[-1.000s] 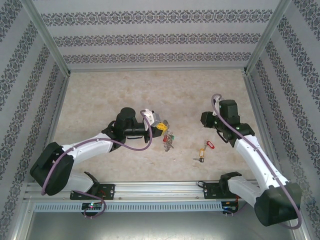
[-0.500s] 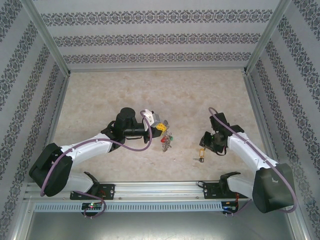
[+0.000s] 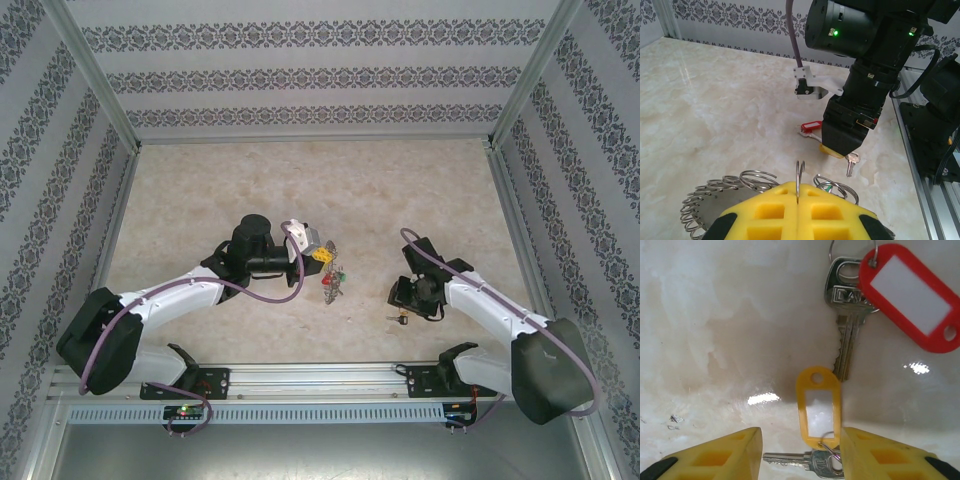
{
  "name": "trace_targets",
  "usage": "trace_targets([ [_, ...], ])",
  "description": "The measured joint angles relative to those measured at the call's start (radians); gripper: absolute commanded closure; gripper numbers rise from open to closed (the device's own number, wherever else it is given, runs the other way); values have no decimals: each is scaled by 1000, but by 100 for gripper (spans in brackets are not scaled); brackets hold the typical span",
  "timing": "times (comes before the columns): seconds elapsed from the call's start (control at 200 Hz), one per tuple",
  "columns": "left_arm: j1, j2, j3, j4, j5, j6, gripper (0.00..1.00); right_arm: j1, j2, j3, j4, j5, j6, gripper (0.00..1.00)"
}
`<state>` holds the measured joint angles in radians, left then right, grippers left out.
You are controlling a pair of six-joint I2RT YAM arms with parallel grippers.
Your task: Put the keys on the keyring
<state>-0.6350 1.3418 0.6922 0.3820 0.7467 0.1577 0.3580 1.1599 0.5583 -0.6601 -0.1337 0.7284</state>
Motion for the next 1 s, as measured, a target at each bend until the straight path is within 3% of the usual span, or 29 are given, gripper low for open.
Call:
trace_targets([
  [0.215,0,-11,0,-18,0,14,100,-3,-26,-26,-3,36,19,68],
  [0.555,0,-15,0,-39,-11,22,100,22,42,-29,-3,37,5,71],
  [0.999,0,-34,0,-62,-25,29,100,76,98,18,-4,20,-5,88],
])
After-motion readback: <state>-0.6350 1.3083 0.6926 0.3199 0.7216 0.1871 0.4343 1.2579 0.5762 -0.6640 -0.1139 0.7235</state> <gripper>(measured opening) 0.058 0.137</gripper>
